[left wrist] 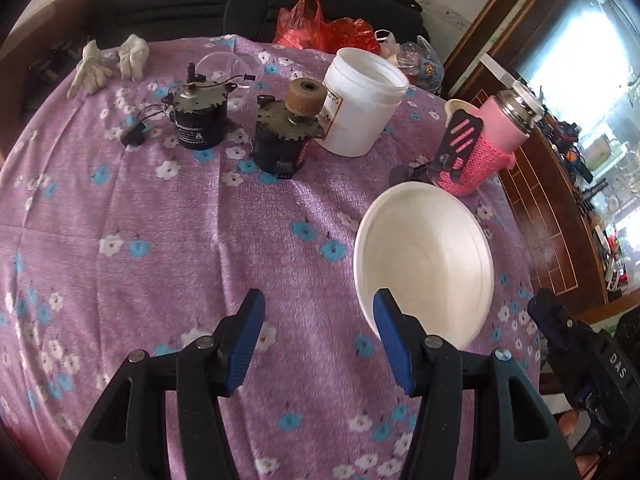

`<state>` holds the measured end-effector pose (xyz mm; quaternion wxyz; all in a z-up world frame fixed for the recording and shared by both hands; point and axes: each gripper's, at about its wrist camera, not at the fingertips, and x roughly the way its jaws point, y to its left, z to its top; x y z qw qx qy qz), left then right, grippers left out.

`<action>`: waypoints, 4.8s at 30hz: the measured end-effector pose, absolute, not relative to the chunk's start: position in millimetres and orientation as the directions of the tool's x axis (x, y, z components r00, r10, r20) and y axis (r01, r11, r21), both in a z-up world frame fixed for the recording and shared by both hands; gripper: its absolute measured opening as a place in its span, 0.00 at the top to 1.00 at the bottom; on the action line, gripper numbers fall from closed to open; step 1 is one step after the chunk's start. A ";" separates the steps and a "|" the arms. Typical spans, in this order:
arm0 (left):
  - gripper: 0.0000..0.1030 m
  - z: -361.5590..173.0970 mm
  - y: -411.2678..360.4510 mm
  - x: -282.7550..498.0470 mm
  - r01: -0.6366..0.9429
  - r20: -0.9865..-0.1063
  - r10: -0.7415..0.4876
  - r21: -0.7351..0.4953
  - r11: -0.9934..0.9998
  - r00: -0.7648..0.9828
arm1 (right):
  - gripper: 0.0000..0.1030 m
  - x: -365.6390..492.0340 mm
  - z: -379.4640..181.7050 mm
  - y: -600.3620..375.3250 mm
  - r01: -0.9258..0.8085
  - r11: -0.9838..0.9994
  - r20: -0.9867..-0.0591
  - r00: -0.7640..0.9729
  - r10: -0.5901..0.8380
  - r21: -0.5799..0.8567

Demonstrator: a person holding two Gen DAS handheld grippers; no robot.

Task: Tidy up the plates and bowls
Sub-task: 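Move both tools to the remaining white bowl and close on its rim, then lift the white bowl by its rim with both tools, then carry the white bowl across the table toward the red plate stack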

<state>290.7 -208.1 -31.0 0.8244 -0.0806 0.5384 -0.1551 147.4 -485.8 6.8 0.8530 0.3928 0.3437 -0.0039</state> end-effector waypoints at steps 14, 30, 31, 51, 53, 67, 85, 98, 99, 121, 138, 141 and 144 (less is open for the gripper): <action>0.47 -62.6 -216.6 315.7 0.193 -0.821 -0.495 -0.457 0.868 0.283 | 0.77 159.9 -30.9 -496.8 0.312 0.654 -0.601 0.750 0.276 0.690; 0.67 -58.9 -224.9 313.3 0.241 -0.770 -0.570 -0.518 0.821 0.287 | 0.72 167.4 -43.2 -493.1 0.326 0.653 -0.618 0.735 0.281 0.684; 0.69 -59.7 -224.4 314.0 0.240 -0.764 -0.579 -0.528 0.815 0.283 | 0.72 167.1 -43.6 -493.4 0.327 0.650 -0.616 0.737 0.279 0.686; 0.79 -64.1 -228.3 316.1 0.241 -0.761 -0.584 -0.533 0.811 0.284 | 0.69 172.2 -56.0 -496.6 0.323 0.605 -0.589 0.746 0.310 0.728; 0.84 -66.1 -228.1 316.9 0.237 -0.762 -0.583 -0.533 0.812 0.284 | 0.69 171.7 -57.2 -497.6 0.329 0.599 -0.587 0.750 0.304 0.730; 0.93 -72.2 -227.4 318.4 0.229 -0.763 -0.577 -0.530 0.816 0.292 | 0.93 173.2 -54.8 -494.0 0.346 0.654 -0.618 0.749 0.239 0.673; 0.93 -60.6 -224.9 311.8 0.247 -0.752 -0.580 -0.525 0.815 0.313 | 0.94 166.7 -48.9 -492.8 0.329 0.647 -0.594 0.768 0.240 0.688; 0.93 -50.6 -217.9 295.9 0.250 -0.755 -0.557 -0.498 0.831 0.346 | 0.94 159.9 -37.8 -486.2 0.308 0.665 -0.582 0.778 0.235 0.680; 0.93 -48.7 -216.6 293.7 0.250 -0.755 -0.551 -0.492 0.834 0.354 | 0.94 159.4 -36.4 -484.7 0.304 0.667 -0.581 0.779 0.238 0.680; 0.92 5.5 -131.1 222.0 0.207 -0.725 -0.446 -0.399 0.893 0.525 | 0.93 122.3 6.9 -403.8 0.146 0.697 -0.494 0.804 0.330 0.702; 0.91 55.6 11.4 111.1 0.066 -0.655 -0.281 -0.332 0.941 0.702 | 0.93 85.2 39.2 -261.0 -0.052 0.717 -0.440 0.758 0.482 0.695; 0.91 61.5 35.2 94.1 0.033 -0.643 -0.247 -0.326 0.945 0.725 | 0.93 78.2 47.3 -233.1 -0.093 0.720 -0.434 0.743 0.510 0.687; 0.91 67.4 59.0 76.6 -0.003 -0.632 -0.209 -0.316 0.949 0.746 | 0.93 70.8 53.8 -205.6 -0.133 0.723 -0.428 0.728 0.535 0.678</action>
